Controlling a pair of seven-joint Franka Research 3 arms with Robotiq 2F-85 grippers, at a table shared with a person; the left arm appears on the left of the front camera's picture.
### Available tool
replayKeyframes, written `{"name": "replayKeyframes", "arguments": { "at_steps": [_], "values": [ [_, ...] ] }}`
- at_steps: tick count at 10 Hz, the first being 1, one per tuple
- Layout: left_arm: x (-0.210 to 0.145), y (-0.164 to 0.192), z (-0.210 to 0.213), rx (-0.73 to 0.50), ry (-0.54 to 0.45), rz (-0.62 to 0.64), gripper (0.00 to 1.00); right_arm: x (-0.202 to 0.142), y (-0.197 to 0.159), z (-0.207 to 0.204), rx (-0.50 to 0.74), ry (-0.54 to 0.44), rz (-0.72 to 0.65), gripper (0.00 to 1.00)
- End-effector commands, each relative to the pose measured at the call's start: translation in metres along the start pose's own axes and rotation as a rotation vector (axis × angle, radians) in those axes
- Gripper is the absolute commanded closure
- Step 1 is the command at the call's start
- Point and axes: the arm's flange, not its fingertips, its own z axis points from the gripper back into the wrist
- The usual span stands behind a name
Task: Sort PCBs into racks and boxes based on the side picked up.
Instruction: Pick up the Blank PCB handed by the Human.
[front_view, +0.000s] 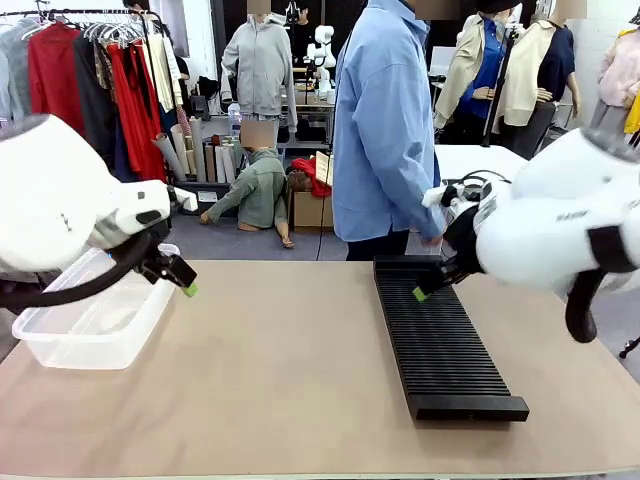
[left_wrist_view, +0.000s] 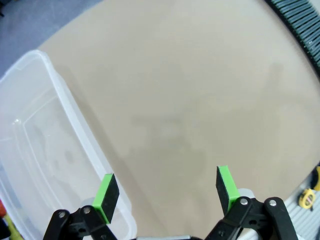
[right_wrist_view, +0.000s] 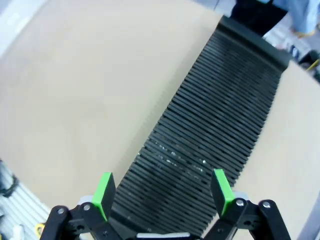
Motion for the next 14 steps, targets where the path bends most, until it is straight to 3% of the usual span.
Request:
{"name": "replayKeyframes", "arguments": {
  "at_steps": [1,3,7,8,14],
  "values": [
    [0.015,0.026,0.028,-0.139,0.013,0.038,0.0,0.008,-0.024,0.029,0.117,0.046,-0.045,0.0],
    [0.024,0.042,0.045,-0.287,0.021,0.026,0.0,0.016,-0.042,0.044,0.229,0.105,-0.15,0.0],
    [0.02,0.089,0.063,-0.628,-0.062,0.128,0.0,0.006,-0.09,0.068,0.606,0.024,-0.228,0.0],
    [0.011,0.107,0.069,-0.651,-0.112,0.163,0.0,-0.002,-0.106,0.073,0.75,-0.021,-0.209,0.0],
    [-0.04,0.176,0.087,-0.731,-0.308,0.335,0.0,-0.038,-0.169,0.076,1.008,-0.136,-0.303,0.0]
  ]
}}
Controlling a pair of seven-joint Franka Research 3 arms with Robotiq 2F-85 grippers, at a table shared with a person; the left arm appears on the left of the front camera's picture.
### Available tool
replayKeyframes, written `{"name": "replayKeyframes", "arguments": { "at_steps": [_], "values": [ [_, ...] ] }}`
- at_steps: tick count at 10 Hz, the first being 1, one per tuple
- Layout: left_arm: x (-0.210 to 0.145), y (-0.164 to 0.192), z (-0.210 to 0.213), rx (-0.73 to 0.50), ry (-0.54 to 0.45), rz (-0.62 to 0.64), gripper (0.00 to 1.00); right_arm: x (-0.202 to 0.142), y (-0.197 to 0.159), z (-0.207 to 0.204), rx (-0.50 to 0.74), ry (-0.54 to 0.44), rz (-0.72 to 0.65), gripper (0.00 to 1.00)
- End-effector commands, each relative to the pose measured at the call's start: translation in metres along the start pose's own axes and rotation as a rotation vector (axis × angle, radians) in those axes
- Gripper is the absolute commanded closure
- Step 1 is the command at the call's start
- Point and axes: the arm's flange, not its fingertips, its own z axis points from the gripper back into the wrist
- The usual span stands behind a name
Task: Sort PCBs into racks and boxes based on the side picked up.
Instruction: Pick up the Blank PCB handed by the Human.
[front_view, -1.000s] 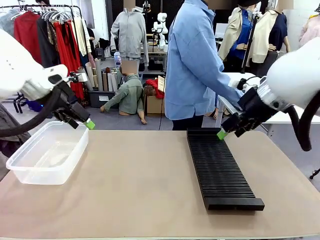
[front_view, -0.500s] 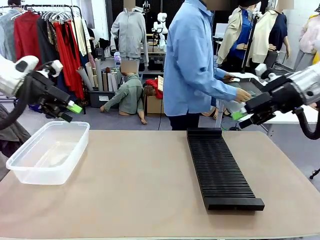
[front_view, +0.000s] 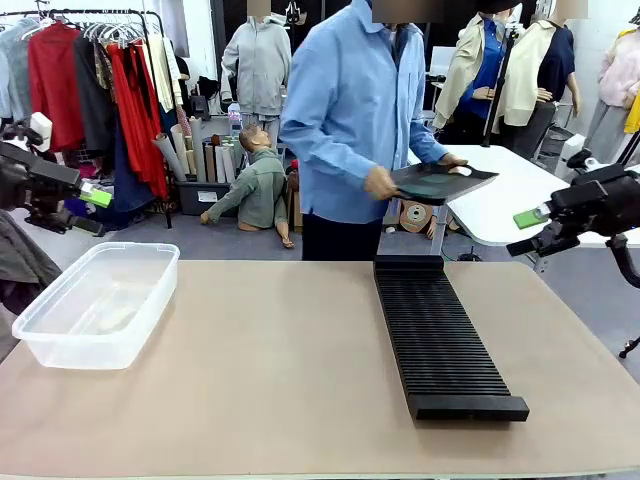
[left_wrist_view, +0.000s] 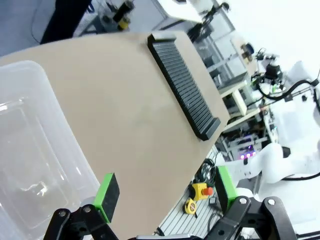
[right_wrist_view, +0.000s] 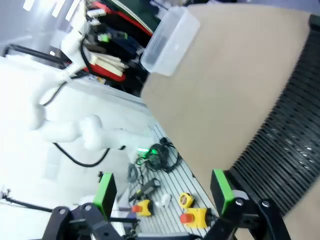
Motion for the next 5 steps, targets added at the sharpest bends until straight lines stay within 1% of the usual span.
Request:
{"name": "replayKeyframes", "arguments": {
  "at_steps": [1,3,5],
  "values": [
    [-0.007,0.007,0.002,-0.064,-0.071,-0.012,0.0,0.004,-0.009,0.009,0.072,-0.049,-0.004,0.0],
    [-0.015,0.017,0.011,-0.083,-0.125,0.01,0.0,-0.004,-0.016,0.017,0.114,-0.092,-0.009,0.0],
    [-0.019,0.022,0.01,-0.092,-0.131,0.013,0.0,-0.009,-0.019,0.019,0.163,-0.136,0.006,0.0]
  ]
}}
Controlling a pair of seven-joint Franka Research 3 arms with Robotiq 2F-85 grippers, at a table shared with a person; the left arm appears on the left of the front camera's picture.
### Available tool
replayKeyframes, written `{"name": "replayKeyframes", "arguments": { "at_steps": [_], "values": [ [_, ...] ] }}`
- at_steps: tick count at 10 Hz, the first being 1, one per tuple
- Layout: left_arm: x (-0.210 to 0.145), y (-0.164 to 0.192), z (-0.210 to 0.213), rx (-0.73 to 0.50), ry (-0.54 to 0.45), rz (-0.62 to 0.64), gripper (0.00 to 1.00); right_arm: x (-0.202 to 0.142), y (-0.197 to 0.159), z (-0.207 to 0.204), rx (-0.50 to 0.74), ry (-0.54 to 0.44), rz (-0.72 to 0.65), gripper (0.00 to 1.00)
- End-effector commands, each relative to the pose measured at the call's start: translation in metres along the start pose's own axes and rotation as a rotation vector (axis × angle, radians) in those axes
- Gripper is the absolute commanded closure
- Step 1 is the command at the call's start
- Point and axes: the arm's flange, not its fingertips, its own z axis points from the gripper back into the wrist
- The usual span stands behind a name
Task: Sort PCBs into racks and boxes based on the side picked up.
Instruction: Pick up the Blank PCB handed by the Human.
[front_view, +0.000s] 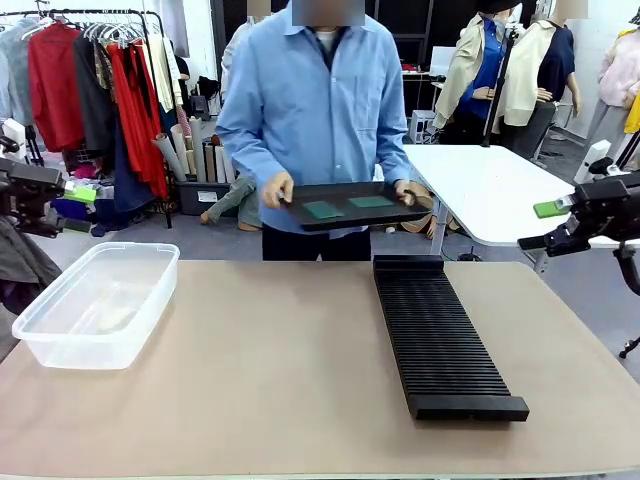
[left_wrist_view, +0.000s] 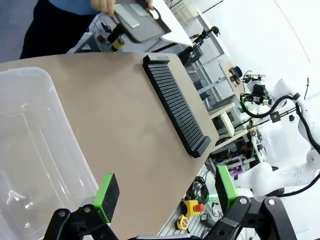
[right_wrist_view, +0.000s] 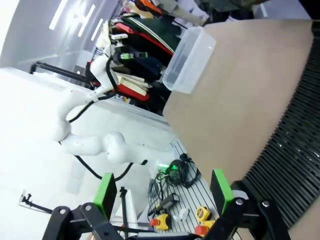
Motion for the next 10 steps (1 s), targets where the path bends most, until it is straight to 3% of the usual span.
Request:
{"name": "replayKeyframes", "arguments": {
  "at_steps": [1,3,10],
  "values": [
    [-0.0036,0.0009,-0.0056,-0.025,-0.018,-0.027,0.0,0.0005,-0.0007,-0.0023,0.057,-0.044,0.048,0.0],
    [-0.0036,0.0022,-0.0055,-0.028,-0.016,-0.033,0.0,-0.0005,0.0005,-0.0024,0.082,-0.085,0.046,0.0],
    [-0.0016,0.001,-0.0056,-0.005,0.004,-0.013,0.0,0.0022,0.0017,-0.0006,0.053,-0.06,0.019,0.0]
  ]
}}
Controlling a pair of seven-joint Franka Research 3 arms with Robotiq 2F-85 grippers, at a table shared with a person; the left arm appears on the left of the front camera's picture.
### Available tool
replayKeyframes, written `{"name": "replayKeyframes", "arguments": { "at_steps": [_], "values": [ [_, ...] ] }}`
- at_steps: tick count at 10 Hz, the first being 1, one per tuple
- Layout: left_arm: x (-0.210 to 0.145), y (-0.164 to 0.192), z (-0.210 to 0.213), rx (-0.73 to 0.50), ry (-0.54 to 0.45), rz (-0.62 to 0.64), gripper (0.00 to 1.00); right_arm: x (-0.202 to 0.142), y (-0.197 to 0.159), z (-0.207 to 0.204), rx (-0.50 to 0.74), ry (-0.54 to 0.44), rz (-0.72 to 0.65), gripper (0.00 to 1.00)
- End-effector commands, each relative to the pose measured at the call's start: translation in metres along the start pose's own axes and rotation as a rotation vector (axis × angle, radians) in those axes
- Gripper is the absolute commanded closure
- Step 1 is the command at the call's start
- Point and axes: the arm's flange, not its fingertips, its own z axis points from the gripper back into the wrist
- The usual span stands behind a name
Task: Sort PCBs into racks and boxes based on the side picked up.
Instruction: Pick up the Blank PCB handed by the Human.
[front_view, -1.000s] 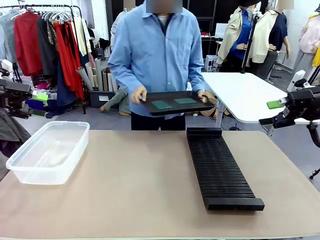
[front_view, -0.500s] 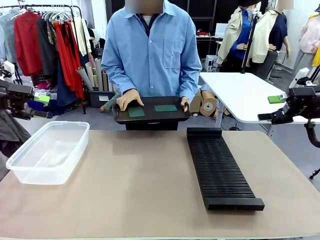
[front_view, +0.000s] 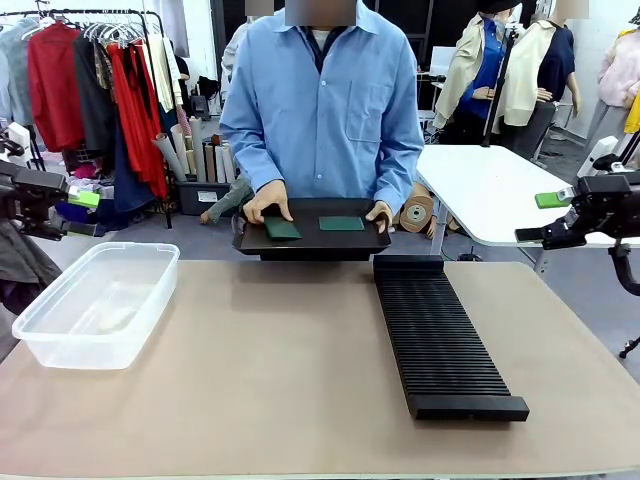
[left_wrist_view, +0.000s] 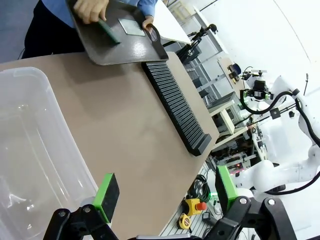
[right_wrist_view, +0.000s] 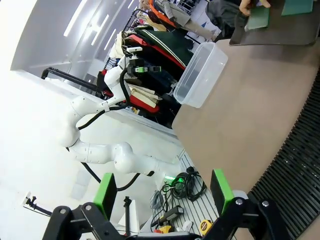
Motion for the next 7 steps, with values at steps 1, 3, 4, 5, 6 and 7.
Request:
{"name": "replayKeyframes", "arguments": {
  "at_steps": [1,3,4,5,6,7],
  "values": [
    [0.0009,-0.0011,0.0008,0.002,-0.006,0.007,0.0,0.0013,0.001,0.0003,0.004,-0.001,-0.008,0.0],
    [0.0009,-0.0011,0.0008,0.002,-0.006,0.007,0.0,0.0013,0.001,0.0003,0.004,-0.001,-0.008,0.0],
    [0.0009,-0.0011,0.0008,0.002,-0.006,0.007,0.0,0.0013,0.001,0.0003,0.004,-0.001,-0.008,0.0],
    [0.0009,-0.0011,0.0008,0.002,-0.006,0.007,0.0,0.0013,0.001,0.0003,0.004,-0.001,-0.008,0.0],
    [0.0009,-0.0011,0.0008,0.002,-0.006,0.007,0.0,0.0013,0.001,0.0003,0.004,-0.001,-0.008,0.0],
    [0.0009,-0.0011,0.0008,0.002,-0.006,0.007,0.0,0.0013,0.001,0.0003,0.004,-0.001,-0.008,0.0]
  ]
}}
